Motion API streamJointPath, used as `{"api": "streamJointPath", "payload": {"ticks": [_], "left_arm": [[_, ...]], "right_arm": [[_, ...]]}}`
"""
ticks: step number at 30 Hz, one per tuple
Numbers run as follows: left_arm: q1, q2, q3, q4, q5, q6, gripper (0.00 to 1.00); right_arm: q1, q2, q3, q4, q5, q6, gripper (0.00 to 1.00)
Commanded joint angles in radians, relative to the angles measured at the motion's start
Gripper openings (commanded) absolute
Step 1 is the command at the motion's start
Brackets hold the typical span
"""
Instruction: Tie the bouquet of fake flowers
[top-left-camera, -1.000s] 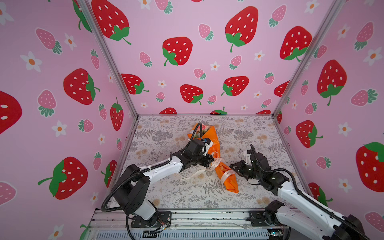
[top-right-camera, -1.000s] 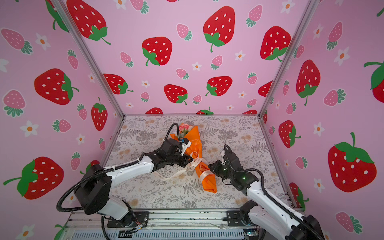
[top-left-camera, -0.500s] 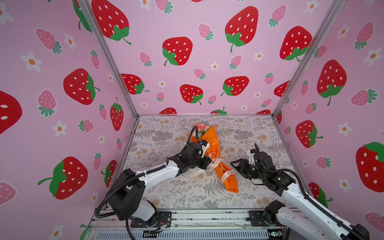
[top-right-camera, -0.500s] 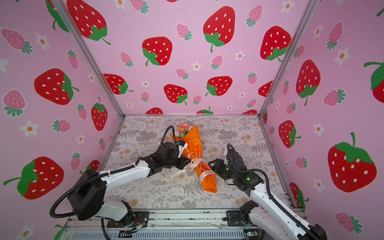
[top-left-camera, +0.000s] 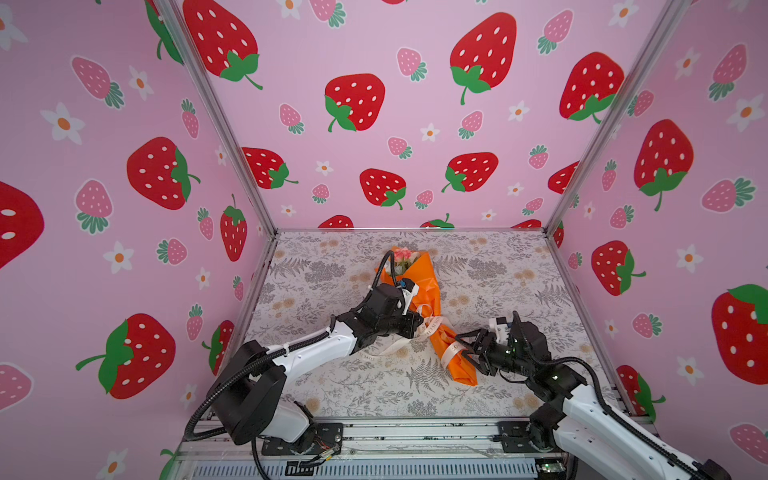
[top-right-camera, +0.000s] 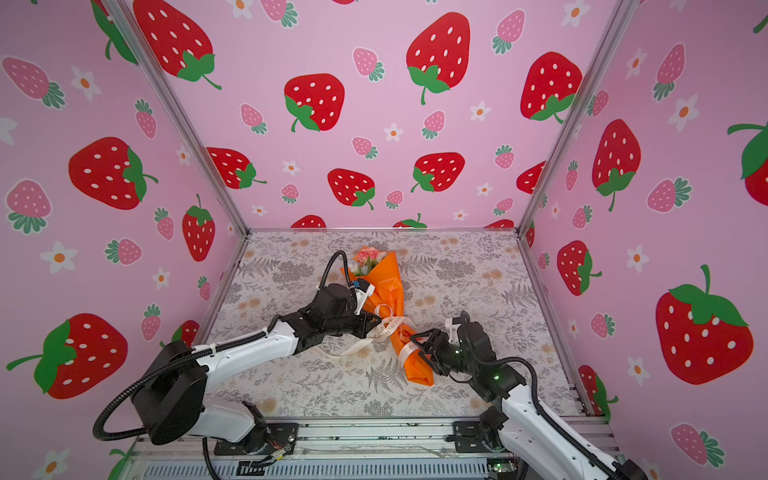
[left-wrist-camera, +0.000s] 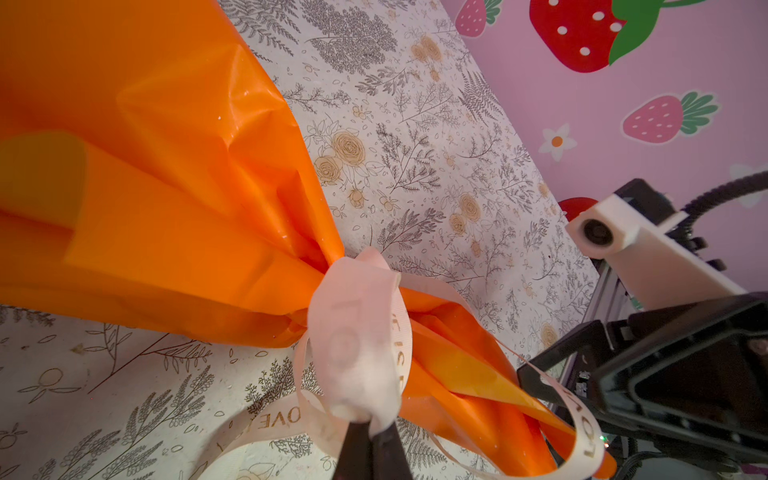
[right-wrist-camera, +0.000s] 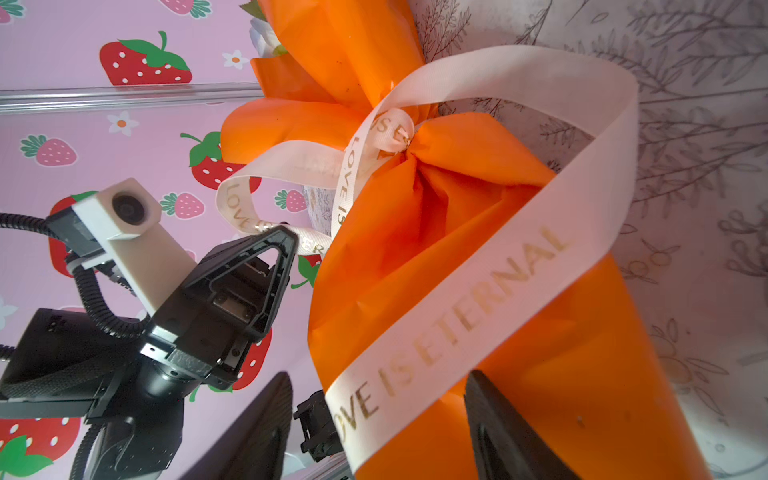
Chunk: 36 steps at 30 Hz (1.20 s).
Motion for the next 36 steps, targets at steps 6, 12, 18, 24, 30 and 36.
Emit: {"api": "streamJointPath", "payload": {"ticks": [6,12,18,24,30,36], "left_arm": [[-0.013,-0.017,-0.044,0.036,-0.028,-0.031,0.00],[-0.015,-0.021,-0.048,0.034,-0.032,-0.032,0.00],[-0.015,-0.026,-0.047,0.030,-0.036,-0.027,0.00],[-0.015,-0.038,-0.074,0.062,-0.056,-0.036,0.00],[-0.023,-0.012,-0.102,0.135,-0.062,-0.084,0.00],[-0.050,-0.013,-0.152,0.195,-0.086,-0.116,0.00]], "right_arm": [[-0.013,0.080,0.033,0.186,0.084,0.013,0.23],[-0.062,0.143,0.129,0.136,0.083,-0.134,0.02],[-0.141,0.150,0.365,-0.206,0.168,-0.514,0.00],[-0.153,0.247,0.689,-0.725,0.565,-1.067,0.00],[-0.162,0.421,0.731,-0.918,0.718,-1.033,0.02],[-0.162,0.473,0.622,-0.849,0.662,-0.999,0.13]]}}
